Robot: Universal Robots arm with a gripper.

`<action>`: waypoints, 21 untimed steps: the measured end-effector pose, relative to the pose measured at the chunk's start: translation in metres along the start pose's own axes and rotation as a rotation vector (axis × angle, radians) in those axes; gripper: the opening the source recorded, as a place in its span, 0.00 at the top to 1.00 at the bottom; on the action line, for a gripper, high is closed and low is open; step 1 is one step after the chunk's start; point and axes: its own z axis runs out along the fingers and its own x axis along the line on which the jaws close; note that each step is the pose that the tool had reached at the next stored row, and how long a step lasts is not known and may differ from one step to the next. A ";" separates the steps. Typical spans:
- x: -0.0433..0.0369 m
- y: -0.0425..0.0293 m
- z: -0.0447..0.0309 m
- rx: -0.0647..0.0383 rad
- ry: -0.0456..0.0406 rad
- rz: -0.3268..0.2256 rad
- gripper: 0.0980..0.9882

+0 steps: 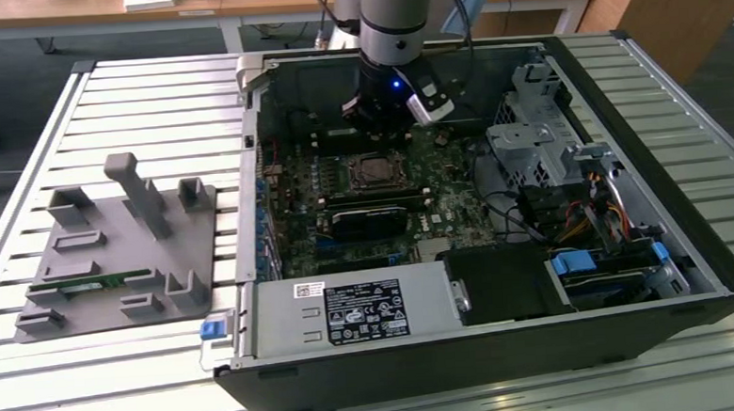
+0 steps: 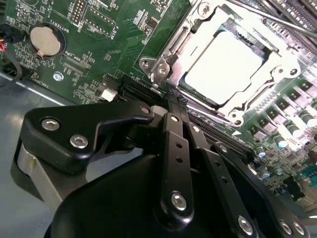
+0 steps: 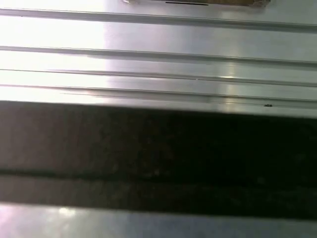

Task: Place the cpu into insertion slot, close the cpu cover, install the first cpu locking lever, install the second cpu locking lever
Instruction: 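Install the first cpu locking lever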

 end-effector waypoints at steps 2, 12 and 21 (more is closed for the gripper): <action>-0.0001 0.0001 -0.0005 0.002 -0.0001 0.000 0.99; -0.0010 0.0032 0.0043 0.043 0.0017 0.000 0.99; -0.0012 0.0042 0.0000 0.044 0.0015 0.000 0.99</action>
